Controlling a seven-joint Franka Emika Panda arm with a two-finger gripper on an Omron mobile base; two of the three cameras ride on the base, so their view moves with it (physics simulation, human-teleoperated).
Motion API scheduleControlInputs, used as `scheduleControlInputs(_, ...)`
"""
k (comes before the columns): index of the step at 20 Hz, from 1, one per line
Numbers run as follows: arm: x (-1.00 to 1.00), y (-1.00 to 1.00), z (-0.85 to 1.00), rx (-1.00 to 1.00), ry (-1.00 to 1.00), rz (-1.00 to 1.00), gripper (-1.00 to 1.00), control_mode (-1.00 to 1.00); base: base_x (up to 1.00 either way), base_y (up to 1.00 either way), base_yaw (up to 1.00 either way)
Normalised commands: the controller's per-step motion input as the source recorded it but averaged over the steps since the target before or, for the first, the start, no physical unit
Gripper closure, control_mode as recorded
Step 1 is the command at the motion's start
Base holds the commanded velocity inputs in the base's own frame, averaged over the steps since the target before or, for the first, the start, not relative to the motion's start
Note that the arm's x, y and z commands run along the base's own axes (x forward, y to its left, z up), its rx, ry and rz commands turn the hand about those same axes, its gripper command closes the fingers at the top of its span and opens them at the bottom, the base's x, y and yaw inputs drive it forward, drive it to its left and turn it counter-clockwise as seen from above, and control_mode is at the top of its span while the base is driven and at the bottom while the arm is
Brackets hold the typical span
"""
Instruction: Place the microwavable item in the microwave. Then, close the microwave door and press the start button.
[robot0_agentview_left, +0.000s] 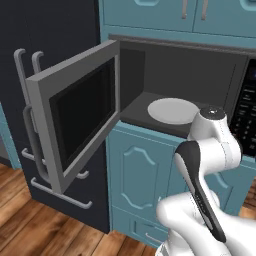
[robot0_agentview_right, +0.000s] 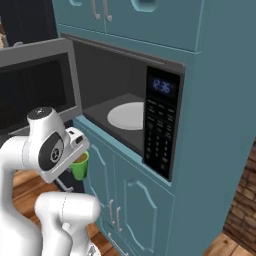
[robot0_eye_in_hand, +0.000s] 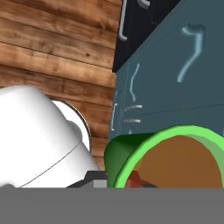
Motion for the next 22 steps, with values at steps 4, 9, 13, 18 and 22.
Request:
scheduleControlInputs(4,0.0,0.0,0.0,0.0,0.0,0.0,1.0,1.0,0.04,0.0,0.07)
scheduleControlInputs(9,0.0,0.0,0.0,0.0,0.0,0.0,1.0,1.0,0.0,0.0,0.0)
scheduleControlInputs(13,0.0,0.0,0.0,0.0,0.0,0.0,1.0,1.0,0.0,0.0,0.0)
scheduleControlInputs(18,0.01,0.0,0.04,0.0,-0.03,0.0,1.0,-1.0,0.0,0.0,0.0)
scheduleControlInputs(22,0.33,-0.06,0.64,0.0,-0.19,-0.04,1.0,-1.0,0.0,0.0,0.0)
